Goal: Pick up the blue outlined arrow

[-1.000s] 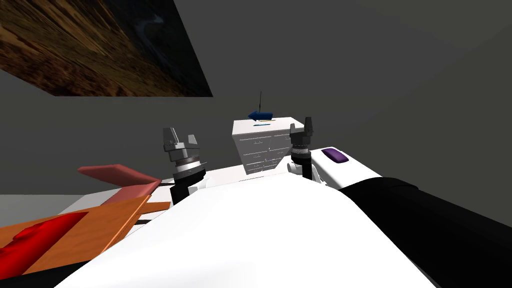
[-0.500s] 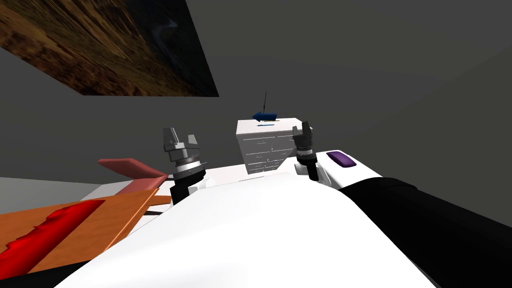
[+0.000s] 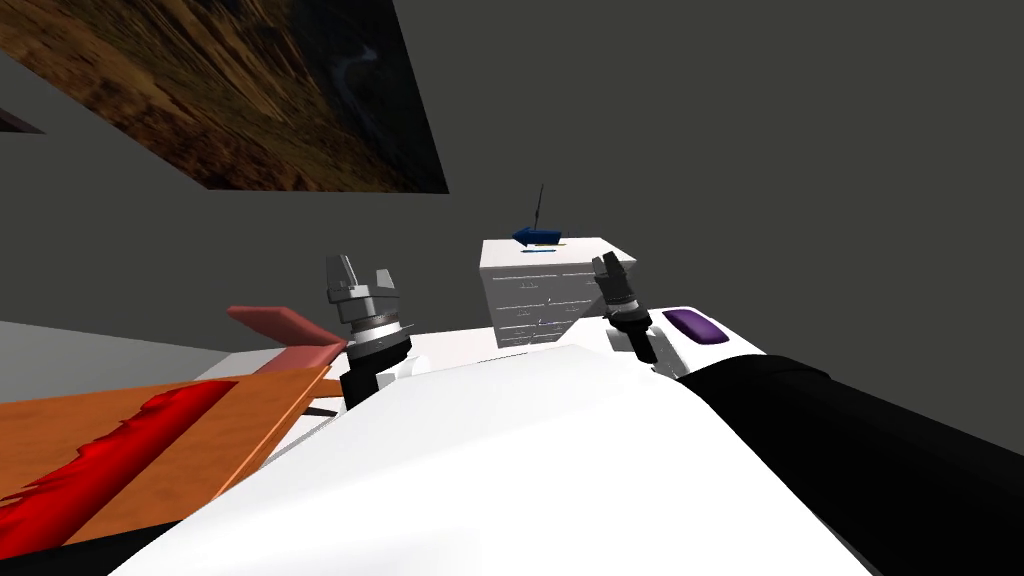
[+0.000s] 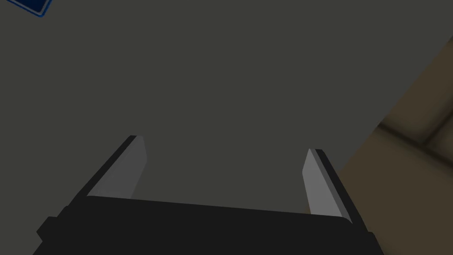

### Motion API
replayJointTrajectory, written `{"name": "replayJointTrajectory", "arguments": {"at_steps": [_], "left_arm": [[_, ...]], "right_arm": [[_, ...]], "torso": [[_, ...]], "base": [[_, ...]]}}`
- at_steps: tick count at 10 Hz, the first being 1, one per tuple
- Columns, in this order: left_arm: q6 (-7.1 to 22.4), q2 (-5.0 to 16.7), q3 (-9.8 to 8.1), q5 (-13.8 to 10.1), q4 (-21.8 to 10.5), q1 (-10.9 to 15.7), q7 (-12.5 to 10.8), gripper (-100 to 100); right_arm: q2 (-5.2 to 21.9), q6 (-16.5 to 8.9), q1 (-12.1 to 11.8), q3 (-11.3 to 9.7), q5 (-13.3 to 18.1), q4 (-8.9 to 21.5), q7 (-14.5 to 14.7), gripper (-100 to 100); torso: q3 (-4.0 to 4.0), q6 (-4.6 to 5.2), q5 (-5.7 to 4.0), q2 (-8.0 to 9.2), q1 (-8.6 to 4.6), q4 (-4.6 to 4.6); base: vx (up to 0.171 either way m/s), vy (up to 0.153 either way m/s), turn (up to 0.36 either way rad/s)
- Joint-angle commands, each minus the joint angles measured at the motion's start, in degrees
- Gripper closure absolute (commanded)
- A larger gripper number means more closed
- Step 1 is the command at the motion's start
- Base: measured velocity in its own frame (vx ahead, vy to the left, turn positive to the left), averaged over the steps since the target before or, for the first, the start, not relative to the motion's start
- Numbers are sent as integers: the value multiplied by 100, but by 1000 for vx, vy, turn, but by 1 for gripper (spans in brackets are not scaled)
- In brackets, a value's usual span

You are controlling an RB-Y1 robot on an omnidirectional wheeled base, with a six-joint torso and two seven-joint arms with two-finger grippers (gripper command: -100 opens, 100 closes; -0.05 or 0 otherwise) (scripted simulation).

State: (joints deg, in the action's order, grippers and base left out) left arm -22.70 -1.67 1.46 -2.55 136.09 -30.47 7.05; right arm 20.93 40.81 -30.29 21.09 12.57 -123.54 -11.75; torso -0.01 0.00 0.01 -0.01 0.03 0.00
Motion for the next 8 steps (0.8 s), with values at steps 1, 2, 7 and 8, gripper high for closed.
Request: {"name": "replayJointTrajectory", "arguments": {"at_steps": [1, 2, 7, 8], "left_arm": [[0, 0, 0, 0, 0, 0, 0, 0], [0, 0, 0, 0, 0, 0, 0, 0], [0, 0, 0, 0, 0, 0, 0, 0], [0, 0, -1, 0, 0, -1, 0, 0]], "right_arm": [[199, 121, -19, 160, 90, 134, -10, -100], [407, 338, -97, 392, 261, 374, -43, -100], [1180, 785, -277, 1055, 632, 936, -109, -100], [1366, 1012, -378, 1263, 828, 1152, -142, -100]], "torso": [[0, 0, 0, 0, 0, 0], [0, 1, 0, 0, -1, 0], [-1, -1, 0, -2, 0, 0], [-1, 2, 0, -2, -1, 0]], "base": [[5, 12, 74], [2, 16, 134], [6, 13, 115], [5, 19, 166]]}}
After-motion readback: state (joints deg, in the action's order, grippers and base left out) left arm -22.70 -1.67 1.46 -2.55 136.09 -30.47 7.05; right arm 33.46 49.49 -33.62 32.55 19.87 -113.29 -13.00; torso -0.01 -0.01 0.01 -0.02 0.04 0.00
